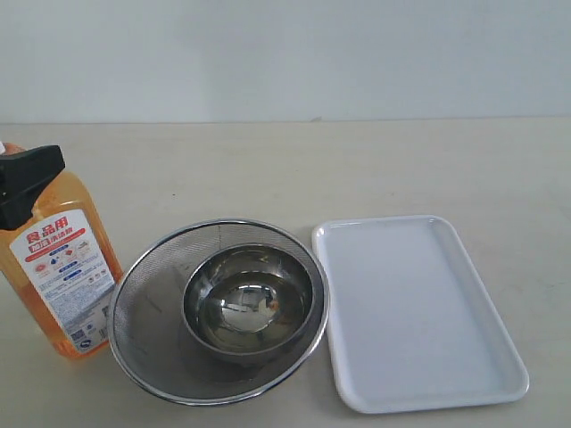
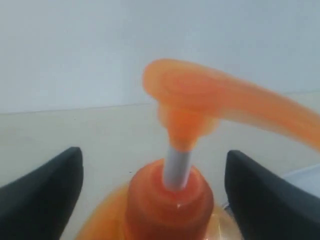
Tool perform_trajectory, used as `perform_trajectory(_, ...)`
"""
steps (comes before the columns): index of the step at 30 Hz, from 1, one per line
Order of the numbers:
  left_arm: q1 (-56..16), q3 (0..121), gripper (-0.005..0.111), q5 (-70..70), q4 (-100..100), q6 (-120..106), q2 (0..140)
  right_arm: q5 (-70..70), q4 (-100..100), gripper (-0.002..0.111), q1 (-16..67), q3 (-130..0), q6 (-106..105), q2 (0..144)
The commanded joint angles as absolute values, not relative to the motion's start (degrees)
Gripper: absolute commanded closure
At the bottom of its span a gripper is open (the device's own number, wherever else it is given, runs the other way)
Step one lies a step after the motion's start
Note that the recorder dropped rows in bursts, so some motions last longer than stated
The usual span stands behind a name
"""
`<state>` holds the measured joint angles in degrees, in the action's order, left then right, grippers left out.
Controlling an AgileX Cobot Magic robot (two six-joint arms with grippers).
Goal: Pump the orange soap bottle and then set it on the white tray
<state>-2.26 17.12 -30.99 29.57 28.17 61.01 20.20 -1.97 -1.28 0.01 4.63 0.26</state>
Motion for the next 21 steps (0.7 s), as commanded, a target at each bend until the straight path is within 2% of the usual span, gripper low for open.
perform_trajectory(1,-2.6,17.4,0.028,-27.9,28.9,29.3,60.8,19.5,-2.1,0.108,-1.7,0.0,4.4,0.0)
perform_trajectory(11,-2.6,16.7,0.026,-24.3,32.5,33.8,60.8,19.5,-2.1,0.108,-1.7,0.0,4.4,0.0)
perform_trajectory(17,-2.6,12.4,0.026,-33.8,33.7,28.6,60.1,19.5,-2.1,0.108,-1.7,0.0,4.4,0.0)
perform_trajectory(21,-2.6,11.3,0.026,-33.8,31.3,28.2,58.5,19.5,-2.1,0.108,-1.7,0.0,4.4,0.0)
